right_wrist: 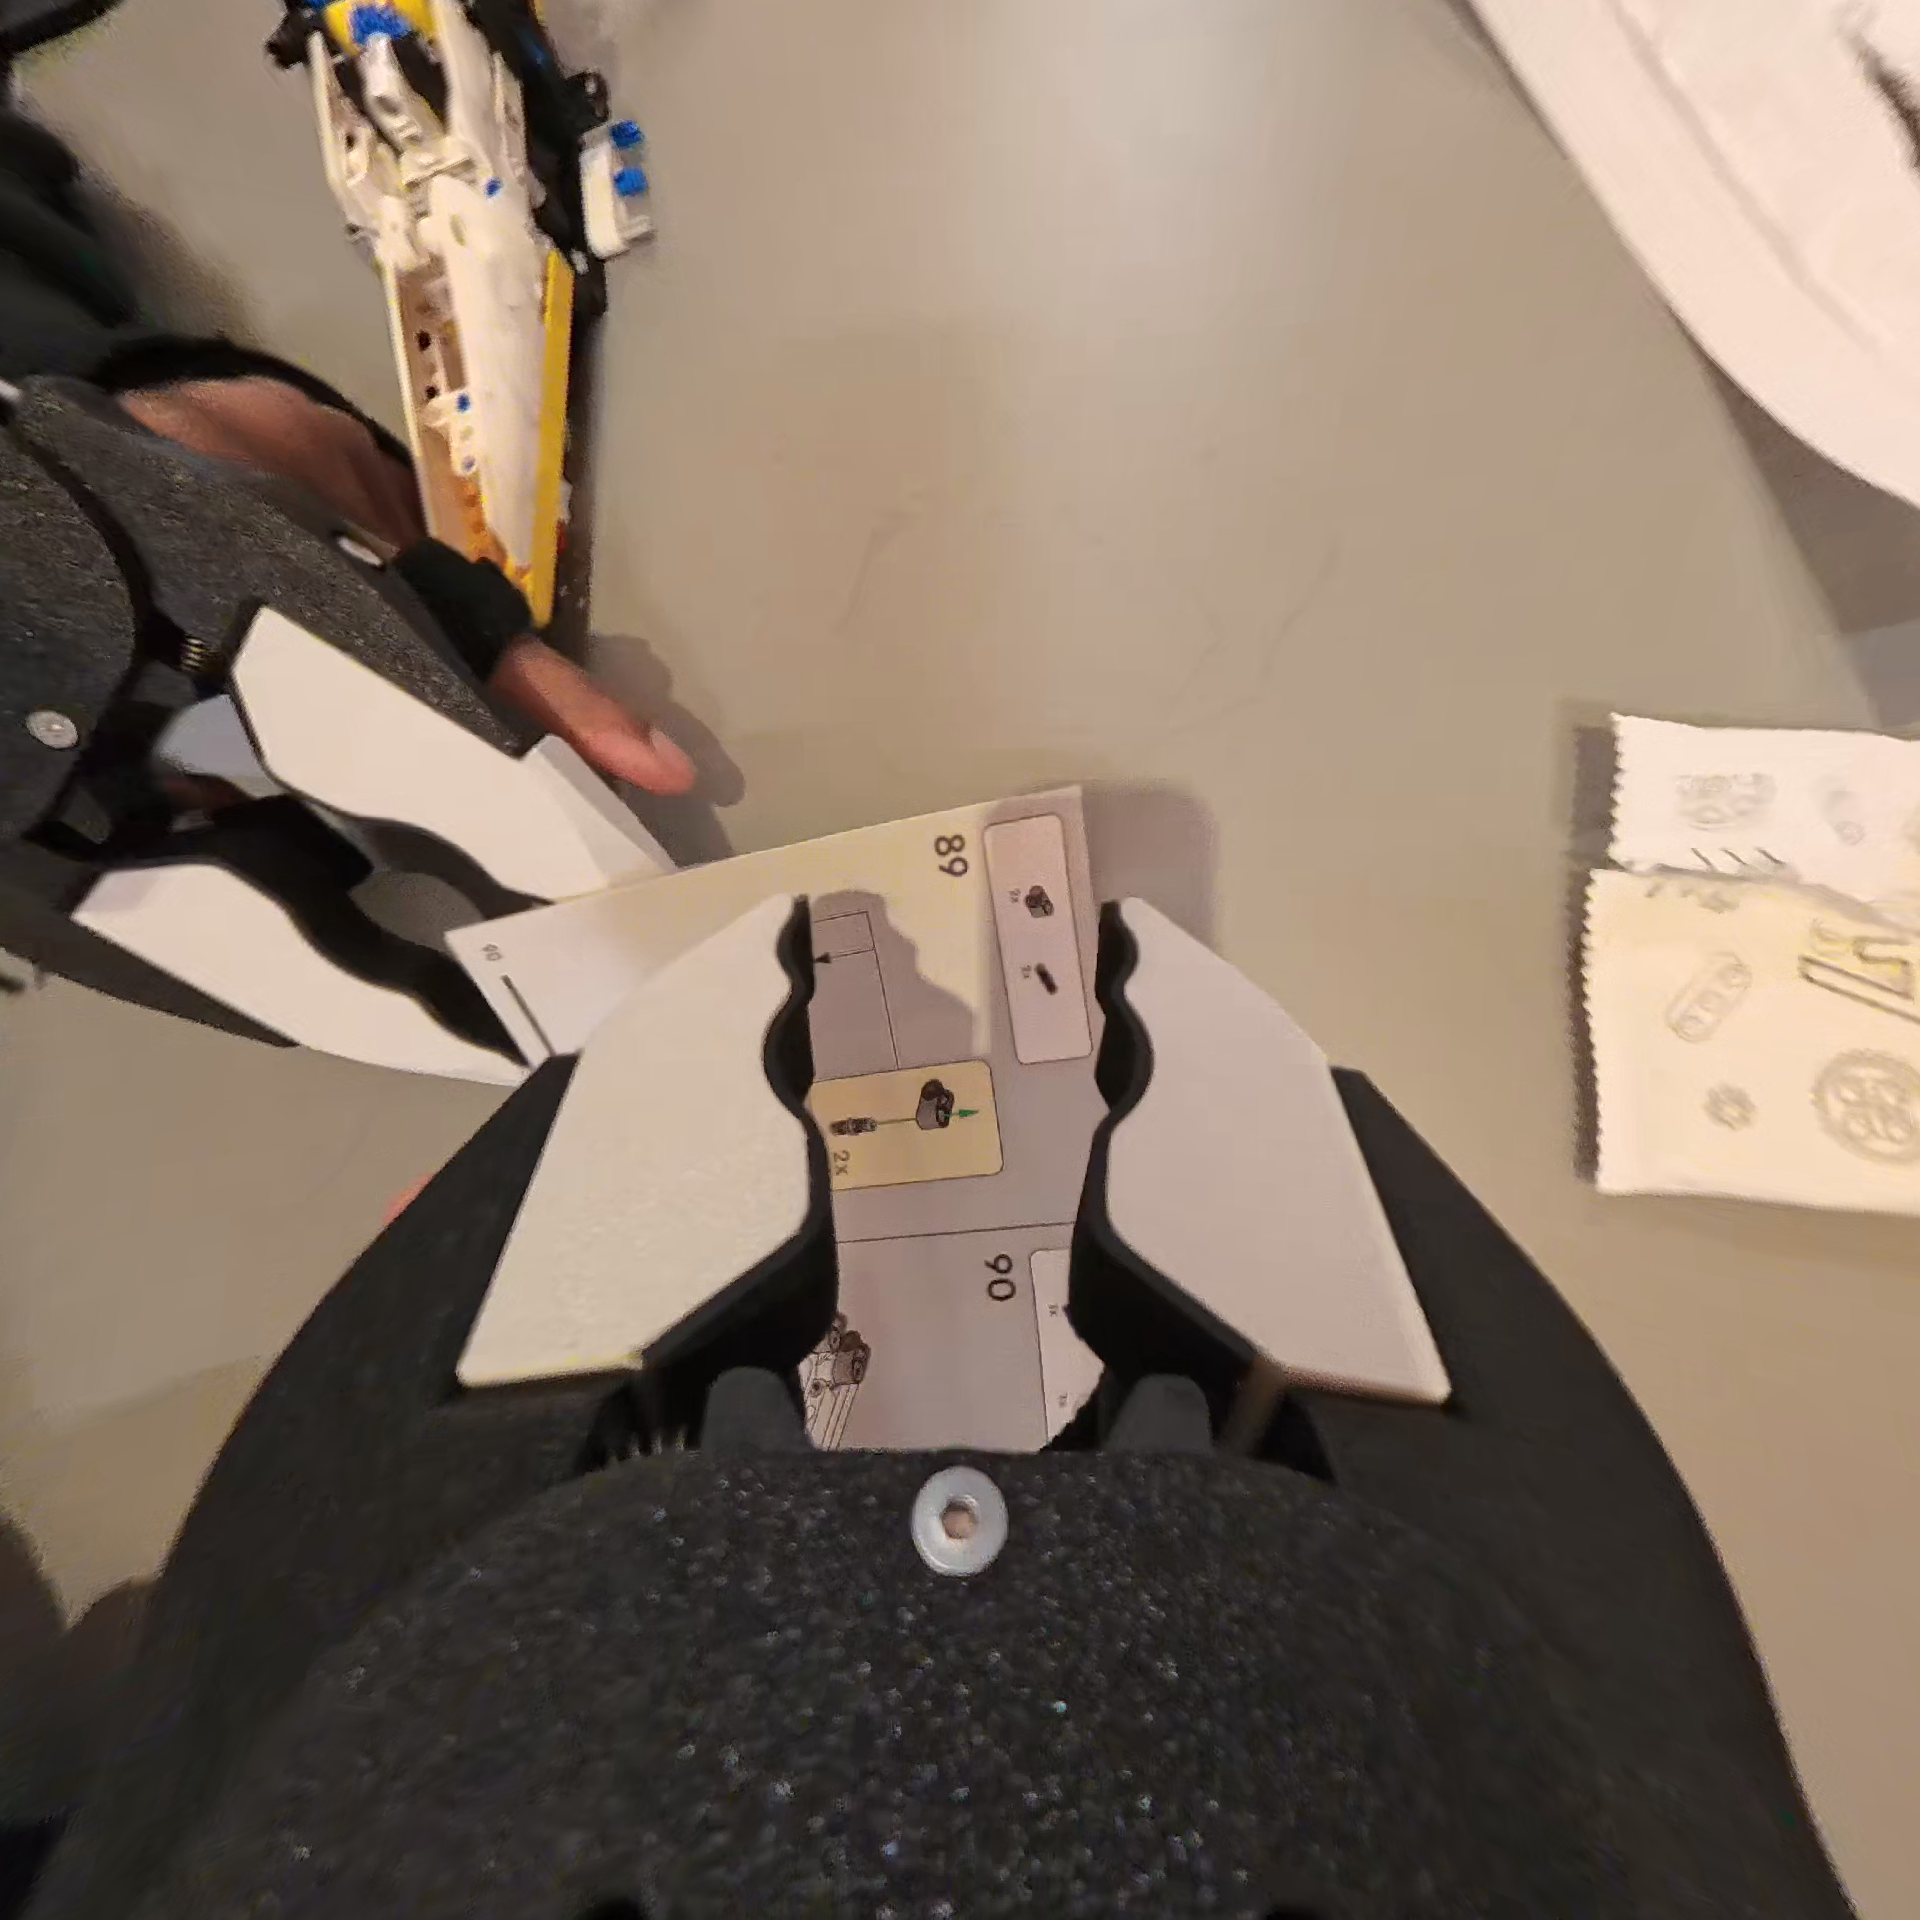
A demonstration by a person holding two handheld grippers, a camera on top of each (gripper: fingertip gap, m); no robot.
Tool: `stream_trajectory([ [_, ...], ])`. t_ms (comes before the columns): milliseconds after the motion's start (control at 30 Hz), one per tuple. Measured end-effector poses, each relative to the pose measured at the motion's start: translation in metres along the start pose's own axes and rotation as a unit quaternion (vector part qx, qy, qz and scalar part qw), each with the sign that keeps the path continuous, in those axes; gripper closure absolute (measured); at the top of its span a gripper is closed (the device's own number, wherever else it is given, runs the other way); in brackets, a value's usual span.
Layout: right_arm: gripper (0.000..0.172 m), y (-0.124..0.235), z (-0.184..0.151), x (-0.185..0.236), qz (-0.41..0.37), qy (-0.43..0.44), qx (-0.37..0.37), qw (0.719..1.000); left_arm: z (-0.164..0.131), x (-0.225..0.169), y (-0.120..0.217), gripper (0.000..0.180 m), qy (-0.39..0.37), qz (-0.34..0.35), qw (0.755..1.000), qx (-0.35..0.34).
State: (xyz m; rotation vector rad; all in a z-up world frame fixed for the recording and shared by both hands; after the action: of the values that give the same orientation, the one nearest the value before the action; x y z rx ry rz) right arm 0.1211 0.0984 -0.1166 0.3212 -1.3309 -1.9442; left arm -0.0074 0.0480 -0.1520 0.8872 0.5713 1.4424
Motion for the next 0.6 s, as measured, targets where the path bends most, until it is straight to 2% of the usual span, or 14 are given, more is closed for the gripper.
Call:
stream_trajectory([
  [167, 0.111, -0.007, 0.012, -0.009, 0.059, 0.044, 0.035, 0.997, 0.001, -0.009, -0.001, 0.139, -0.055, 0.043, 0.998, -0.004],
  [400, 0.107, -0.027, 0.015, -0.013, 0.129, 0.057, 0.047, 0.989, 0.002, -0.015, 0.0, 0.138, -0.085, 0.057, 0.995, -0.02],
  [600, 0.111, -0.026, 0.013, -0.011, 0.123, 0.05, 0.036, 0.991, 0.0, -0.017, -0.001, 0.138, -0.092, 0.058, 0.994, -0.019],
])
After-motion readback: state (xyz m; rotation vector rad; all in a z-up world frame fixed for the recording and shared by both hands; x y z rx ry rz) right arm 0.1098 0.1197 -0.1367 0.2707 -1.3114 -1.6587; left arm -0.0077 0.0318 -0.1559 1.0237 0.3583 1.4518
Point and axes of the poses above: each gripper's, where its closed fingertips meet, y back along the fingers, z out of its top, x = y × z across the jaws, the point moved 7 cm from there along y, back along the fingers, and after that the axes turned 14 degrees about x, right-handed, at the moved point
